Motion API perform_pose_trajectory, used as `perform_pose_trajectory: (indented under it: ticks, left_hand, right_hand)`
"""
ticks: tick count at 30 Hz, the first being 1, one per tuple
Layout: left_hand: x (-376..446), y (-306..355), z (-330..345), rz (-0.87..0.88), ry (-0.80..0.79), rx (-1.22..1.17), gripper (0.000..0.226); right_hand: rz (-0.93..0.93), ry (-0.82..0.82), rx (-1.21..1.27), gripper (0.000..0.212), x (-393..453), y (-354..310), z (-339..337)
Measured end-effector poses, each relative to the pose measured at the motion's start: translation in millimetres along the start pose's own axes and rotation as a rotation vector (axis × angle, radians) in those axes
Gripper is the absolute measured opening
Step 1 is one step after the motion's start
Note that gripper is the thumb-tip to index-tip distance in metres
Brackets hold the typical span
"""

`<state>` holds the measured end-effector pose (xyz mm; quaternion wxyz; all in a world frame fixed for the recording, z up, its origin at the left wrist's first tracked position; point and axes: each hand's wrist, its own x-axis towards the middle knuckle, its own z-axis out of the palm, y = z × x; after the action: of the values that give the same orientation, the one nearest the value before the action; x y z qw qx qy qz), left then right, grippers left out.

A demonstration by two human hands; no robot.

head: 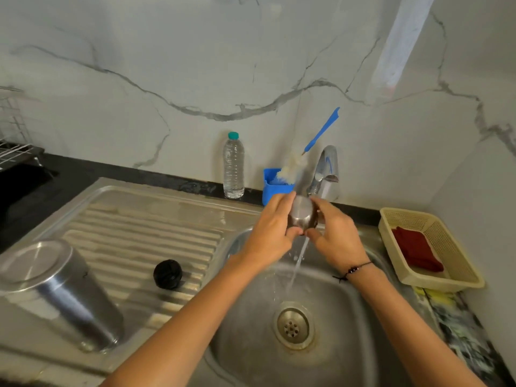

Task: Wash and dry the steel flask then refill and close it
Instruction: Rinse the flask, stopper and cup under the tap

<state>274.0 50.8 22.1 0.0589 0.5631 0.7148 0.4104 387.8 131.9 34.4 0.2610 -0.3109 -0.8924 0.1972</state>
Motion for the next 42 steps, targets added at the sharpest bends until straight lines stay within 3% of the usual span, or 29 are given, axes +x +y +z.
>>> perform_pose_trajectory:
  ticks: [3,5,8,11,15,25,42]
  left_hand:
    - [-16,-5,-17,0.152,0.186,0.015,0.068]
    - [-31,-12,-21,0.132,0.144,0.073,0.066]
    - [-55,-27,-21,-0.038,0.029,0.123,0.065]
    - [-62,-39,-26,-0.081,0.048,0.110,0.065]
    - [-54,-56,-37,-0.206,-0.019,0.166,0.062]
    - [-39,-133,-57,-0.465,-0.108,0.299,0.045]
    - [-42,-162,-57,-0.548,-0.208,0.382,0.053]
  right_hand:
    - [-0.192,0.212,-0.042,0.060,-10,-15,10]
    - [-0.200,0.135,-0.038,0.058,-14,-16,23]
    - [-0.165,-0.117,-0.032,0.054,-24,-20,43]
    - [-0.183,-0.120,0.007,0.052,-23,-29,52]
    - [-0.112,-0.275,-0.004,0.049,-2,-42,69]
    - [0.044,-0.483,0.085,0.043,50,-70,159]
    - [0.200,-0.495,0.252,0.046,54,-58,206]
